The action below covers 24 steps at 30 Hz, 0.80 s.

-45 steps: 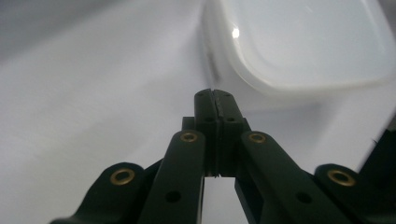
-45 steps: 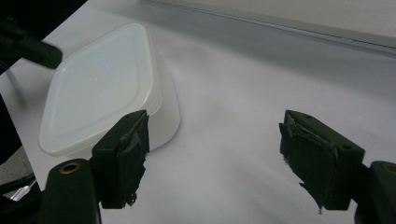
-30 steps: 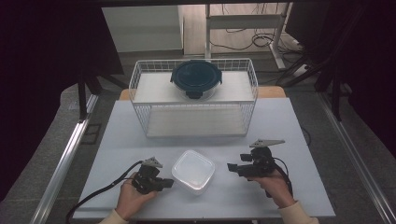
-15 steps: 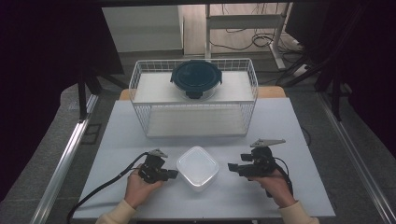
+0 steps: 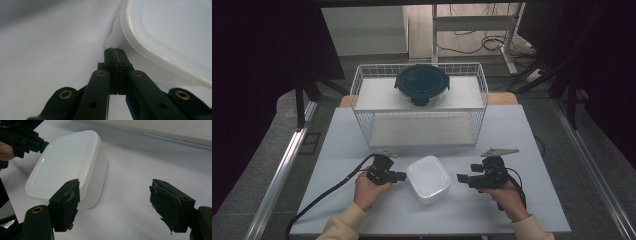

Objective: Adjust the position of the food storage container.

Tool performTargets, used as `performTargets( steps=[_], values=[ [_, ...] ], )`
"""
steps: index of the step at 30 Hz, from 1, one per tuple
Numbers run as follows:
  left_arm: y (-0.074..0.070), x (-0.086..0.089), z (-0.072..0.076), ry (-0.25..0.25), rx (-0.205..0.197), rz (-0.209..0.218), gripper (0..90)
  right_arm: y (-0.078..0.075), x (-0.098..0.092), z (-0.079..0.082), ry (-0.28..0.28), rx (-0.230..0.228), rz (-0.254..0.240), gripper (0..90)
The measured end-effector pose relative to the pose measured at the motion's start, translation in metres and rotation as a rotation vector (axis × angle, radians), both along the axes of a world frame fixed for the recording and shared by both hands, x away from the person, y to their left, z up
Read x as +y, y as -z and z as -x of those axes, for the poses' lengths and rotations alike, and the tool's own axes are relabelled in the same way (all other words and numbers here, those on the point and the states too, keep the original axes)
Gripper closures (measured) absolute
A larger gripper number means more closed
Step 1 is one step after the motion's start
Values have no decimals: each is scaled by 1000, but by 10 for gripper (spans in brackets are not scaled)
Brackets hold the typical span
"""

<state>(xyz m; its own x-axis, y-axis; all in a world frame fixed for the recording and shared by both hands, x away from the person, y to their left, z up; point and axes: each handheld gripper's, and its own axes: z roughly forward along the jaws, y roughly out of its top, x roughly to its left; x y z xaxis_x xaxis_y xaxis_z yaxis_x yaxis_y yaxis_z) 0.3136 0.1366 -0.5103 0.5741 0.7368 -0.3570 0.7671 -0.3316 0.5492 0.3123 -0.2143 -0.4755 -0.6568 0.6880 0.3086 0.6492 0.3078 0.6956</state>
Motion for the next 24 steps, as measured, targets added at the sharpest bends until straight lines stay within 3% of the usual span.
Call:
performTargets(
  steps=[6,19,22,24],
  values=[
    [0,-13,-10,-13,2,35,900,-1,-1,0,4,-2,-2,236],
    [4,-35,-28,9,13,40,900,-2,-6,0,13,-5,-8,236],
    [5,-39,-31,10,31,74,900,-2,-6,-1,15,-5,-7,236],
    [5,-42,-32,8,31,61,900,-2,-6,-1,16,-4,-7,236]
  ],
)
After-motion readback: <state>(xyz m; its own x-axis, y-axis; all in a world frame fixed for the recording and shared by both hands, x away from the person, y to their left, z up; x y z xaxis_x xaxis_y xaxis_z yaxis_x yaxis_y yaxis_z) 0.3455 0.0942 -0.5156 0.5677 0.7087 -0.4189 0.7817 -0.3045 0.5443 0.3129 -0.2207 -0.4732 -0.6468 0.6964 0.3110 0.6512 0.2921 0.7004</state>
